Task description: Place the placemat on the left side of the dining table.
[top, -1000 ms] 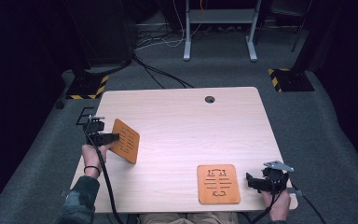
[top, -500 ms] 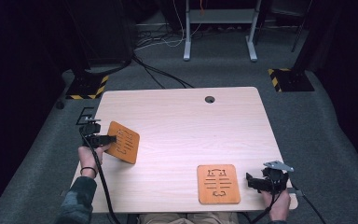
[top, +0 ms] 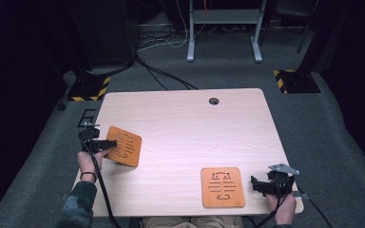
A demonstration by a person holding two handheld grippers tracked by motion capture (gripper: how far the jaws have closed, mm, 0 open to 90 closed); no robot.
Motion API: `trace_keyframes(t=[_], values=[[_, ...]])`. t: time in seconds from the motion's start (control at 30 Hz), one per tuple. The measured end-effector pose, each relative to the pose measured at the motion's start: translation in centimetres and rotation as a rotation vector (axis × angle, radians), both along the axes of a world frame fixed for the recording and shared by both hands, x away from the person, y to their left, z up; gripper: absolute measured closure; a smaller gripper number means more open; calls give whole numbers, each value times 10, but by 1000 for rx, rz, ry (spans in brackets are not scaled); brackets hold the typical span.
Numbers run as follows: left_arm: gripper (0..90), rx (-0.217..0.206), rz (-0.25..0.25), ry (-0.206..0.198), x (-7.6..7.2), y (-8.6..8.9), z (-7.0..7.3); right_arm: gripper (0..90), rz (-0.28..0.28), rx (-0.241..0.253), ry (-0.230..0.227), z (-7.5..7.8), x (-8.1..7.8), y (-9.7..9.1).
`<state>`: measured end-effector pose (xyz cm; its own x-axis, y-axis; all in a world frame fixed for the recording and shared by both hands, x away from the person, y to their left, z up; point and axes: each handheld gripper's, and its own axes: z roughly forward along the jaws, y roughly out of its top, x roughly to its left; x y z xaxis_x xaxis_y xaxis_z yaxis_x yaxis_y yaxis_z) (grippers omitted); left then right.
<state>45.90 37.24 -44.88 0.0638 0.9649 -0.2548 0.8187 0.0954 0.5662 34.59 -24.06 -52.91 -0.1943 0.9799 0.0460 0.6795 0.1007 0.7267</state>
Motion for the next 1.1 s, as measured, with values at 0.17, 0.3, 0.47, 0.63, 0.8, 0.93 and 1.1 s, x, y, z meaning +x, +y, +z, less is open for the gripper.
trace_keyframes(t=[0.17,0.3,0.47,0.63,0.8,0.93,1.1], values=[[601,-16,12,-4,0,7,-5,9,0,-1,0,0,0,0],[593,-28,17,4,0,13,-9,9,-5,1,4,0,0,1],[584,-31,24,11,1,19,-11,10,-1,0,0,0,0,0],[575,-26,21,20,2,22,-13,10,-1,0,0,0,0,0],[563,-31,26,27,3,24,-16,10,-6,3,3,0,0,0],[556,-25,25,35,3,25,-17,10,-1,0,0,0,0,0],[539,-28,34,40,3,29,-23,10,-1,0,0,0,0,0]])
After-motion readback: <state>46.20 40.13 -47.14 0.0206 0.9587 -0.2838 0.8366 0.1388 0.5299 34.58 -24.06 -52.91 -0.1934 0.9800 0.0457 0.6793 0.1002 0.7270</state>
